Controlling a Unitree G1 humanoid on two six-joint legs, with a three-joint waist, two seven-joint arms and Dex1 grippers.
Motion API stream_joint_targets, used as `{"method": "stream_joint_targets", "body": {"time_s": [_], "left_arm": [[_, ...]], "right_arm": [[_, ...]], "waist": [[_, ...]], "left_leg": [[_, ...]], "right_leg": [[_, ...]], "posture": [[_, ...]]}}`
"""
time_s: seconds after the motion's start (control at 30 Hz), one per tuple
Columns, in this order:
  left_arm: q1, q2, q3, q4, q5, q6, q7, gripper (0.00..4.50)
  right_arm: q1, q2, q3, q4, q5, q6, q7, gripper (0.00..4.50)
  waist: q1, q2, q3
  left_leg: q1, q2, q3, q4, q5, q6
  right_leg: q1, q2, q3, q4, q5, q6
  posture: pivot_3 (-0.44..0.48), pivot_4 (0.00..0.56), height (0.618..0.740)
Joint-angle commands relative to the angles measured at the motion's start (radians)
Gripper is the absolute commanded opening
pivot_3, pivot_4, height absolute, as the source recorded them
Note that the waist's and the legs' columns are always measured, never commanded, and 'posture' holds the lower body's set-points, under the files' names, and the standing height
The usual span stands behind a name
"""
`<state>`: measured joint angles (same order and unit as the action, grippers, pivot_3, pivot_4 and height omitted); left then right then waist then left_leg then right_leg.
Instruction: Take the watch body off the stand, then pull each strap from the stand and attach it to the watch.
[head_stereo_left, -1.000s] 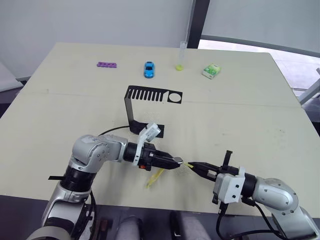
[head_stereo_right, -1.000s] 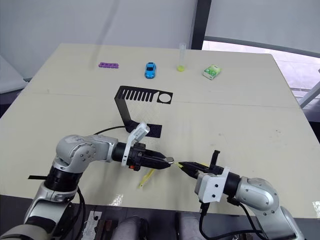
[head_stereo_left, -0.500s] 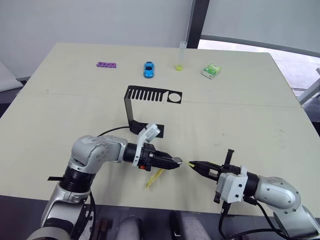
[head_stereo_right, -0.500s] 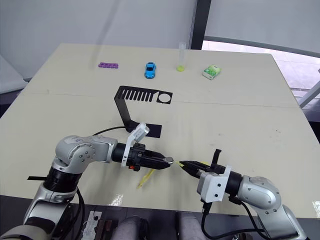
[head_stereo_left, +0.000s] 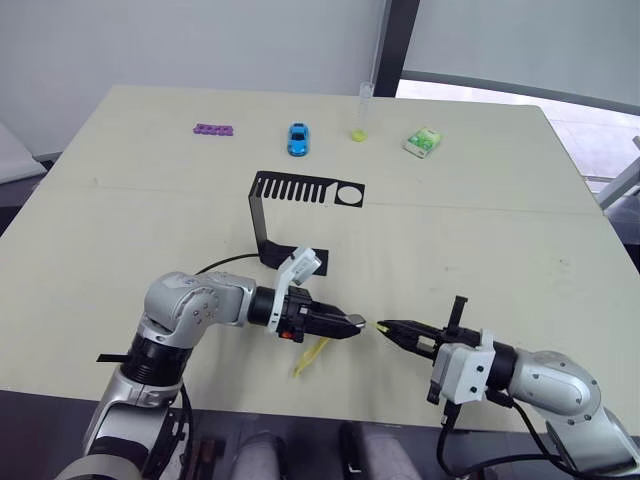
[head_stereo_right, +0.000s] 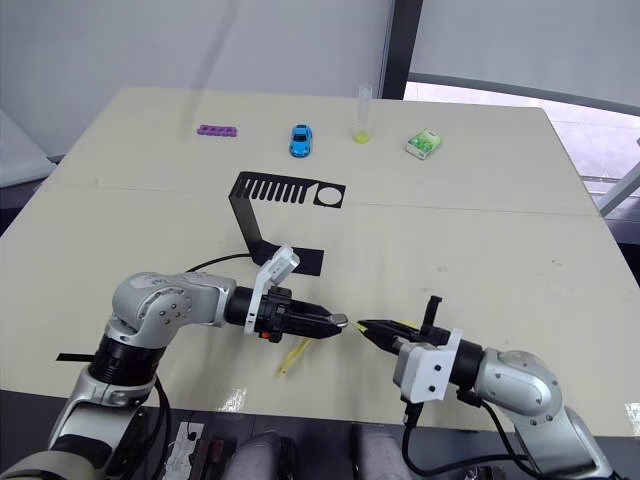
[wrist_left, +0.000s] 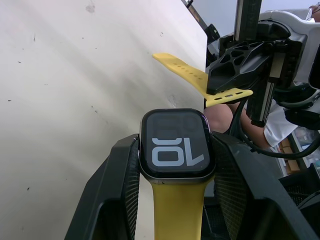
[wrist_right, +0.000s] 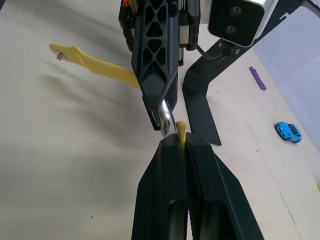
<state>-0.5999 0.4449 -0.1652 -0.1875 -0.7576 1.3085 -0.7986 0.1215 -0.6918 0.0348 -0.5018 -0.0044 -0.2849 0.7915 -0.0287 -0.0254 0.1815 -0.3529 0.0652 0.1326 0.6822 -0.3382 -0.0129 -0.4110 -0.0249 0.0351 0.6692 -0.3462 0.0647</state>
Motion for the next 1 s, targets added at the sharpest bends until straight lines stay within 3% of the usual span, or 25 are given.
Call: {"method": "stream_joint_targets", "body": {"time_s": [0.03, 1.0], "left_arm": [[-0.003, -0.005, 0.022, -0.031, -0.023, -0.006, 0.003, 1.6], [0.003, -0.01, 0.015, -0.035, -0.024, -0.007, 0.016, 1.6]], "right_arm": [[-0.01, -0.005, 0.002, -0.006, 0.018, -0.007, 0.0, 0.0], [0.002, -0.005, 0.017, -0.003, 0.022, -0.018, 0.001, 0.0]], "waist": [[0.0, 0.0, 0.0], [0.0, 0.0, 0.0]], "left_leg": [[0.0, 0.0, 0.0, 0.0, 0.0, 0.0], [0.0, 0.0, 0.0, 0.0, 0.0, 0.0]], "right_leg": [[0.0, 0.0, 0.0, 0.0, 0.0, 0.0], [0.0, 0.0, 0.0, 0.0, 0.0, 0.0]], "posture": [[0.0, 0.15, 0.74], [0.0, 0.15, 0.74]]}}
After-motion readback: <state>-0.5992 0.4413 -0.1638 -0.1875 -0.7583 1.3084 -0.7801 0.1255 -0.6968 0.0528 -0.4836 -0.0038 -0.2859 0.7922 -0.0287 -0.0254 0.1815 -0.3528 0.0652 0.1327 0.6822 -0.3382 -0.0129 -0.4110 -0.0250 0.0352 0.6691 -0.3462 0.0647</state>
